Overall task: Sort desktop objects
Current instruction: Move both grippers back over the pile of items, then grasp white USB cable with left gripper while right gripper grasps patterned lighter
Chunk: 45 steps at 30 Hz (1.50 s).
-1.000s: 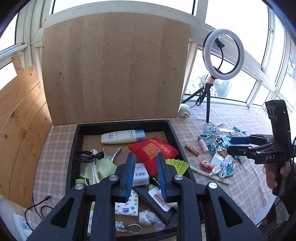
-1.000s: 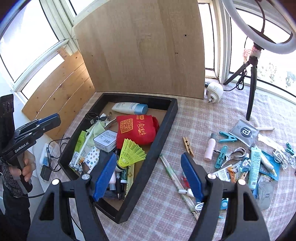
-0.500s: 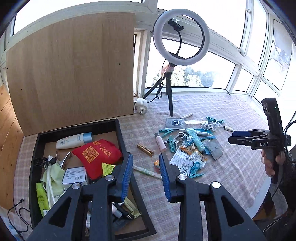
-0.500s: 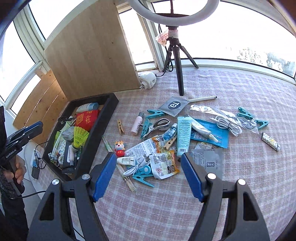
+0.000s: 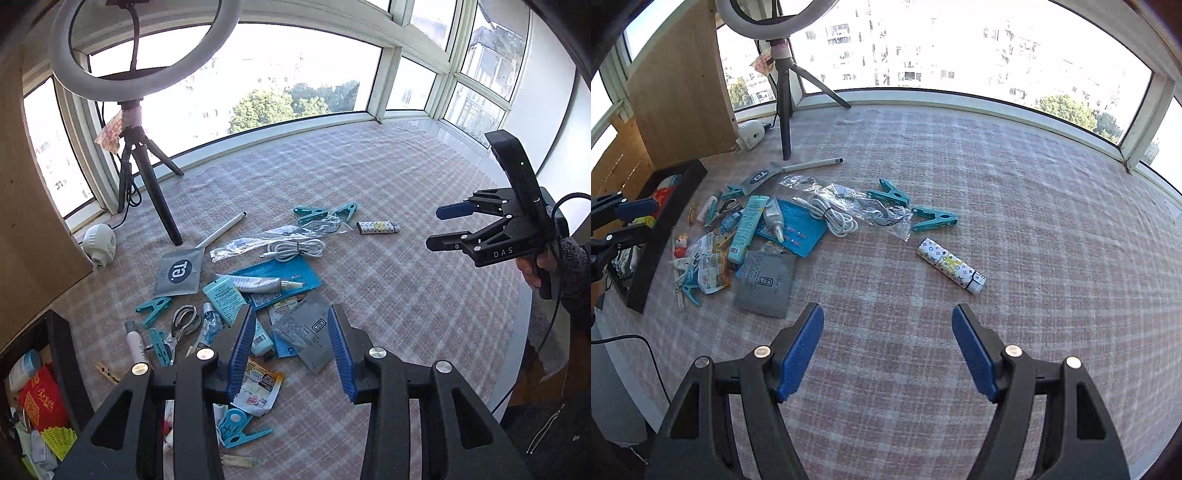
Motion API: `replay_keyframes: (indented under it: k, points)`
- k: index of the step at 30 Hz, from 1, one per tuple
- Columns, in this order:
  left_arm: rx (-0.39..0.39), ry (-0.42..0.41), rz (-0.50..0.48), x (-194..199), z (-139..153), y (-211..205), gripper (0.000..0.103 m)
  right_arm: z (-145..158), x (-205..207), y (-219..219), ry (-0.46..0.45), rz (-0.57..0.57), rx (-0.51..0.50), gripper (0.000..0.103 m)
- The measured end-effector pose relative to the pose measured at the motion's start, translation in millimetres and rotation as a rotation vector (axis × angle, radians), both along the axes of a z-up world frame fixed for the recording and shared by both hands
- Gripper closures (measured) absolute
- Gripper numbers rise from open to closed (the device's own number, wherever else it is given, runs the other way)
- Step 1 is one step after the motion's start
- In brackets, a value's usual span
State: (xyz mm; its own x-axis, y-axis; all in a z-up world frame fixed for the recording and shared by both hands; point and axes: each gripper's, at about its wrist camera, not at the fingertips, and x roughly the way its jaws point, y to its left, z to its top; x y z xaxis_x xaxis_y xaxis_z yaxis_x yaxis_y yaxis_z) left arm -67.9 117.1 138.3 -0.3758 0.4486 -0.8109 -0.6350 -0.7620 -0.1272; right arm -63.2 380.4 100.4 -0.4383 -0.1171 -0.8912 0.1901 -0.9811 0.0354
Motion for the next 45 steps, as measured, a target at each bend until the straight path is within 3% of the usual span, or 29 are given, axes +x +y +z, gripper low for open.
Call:
replay_keyframes:
  k: [6,12,20,22,29,32,34,35,40,42,44,45]
  points:
    - [-0.017,-0.146,-0.005,-40,-33,73,0.06,-27,-31,24,-0.036,0.108,0.078,0.032]
    - [-0.063,-0.282,0.134,-73,-72,123,0.058,-51,-57,36,-0.052,0.144,0.054,0.032]
    - [-0.259,-0.241,0.326,-91,-114,145,0.049,-71,-73,38,-0.066,0.225,0.043,0.032]
    - [-0.243,-0.272,0.362,-97,-121,144,0.048,-73,-76,35,-0.064,0.245,0.042,0.032]
    - [-0.232,-0.226,0.351,-98,-124,142,0.048,-90,-85,25,-0.083,0.285,0.067,0.033]
    - [-0.204,-0.217,0.318,-95,-122,138,0.065,-87,-85,27,-0.081,0.275,0.056,0.046]
    - [-0.169,-0.222,0.296,-92,-120,134,0.094,-84,-86,31,-0.089,0.258,0.037,0.071]
    - [-0.133,-0.238,0.284,-91,-120,131,0.103,-83,-87,34,-0.096,0.247,0.024,0.074]
    - [-0.103,-0.205,0.262,-78,-114,123,0.103,-82,-87,41,-0.108,0.222,-0.011,0.079]
    - [-0.062,-0.222,0.297,-76,-111,115,0.103,-81,-86,40,-0.109,0.227,-0.008,0.079]
    - [-0.012,-0.27,0.347,-78,-110,105,0.091,-80,-87,39,-0.117,0.227,-0.005,0.079]
    - [0.012,-0.303,0.376,-80,-111,100,0.069,-80,-87,38,-0.118,0.227,-0.001,0.079]
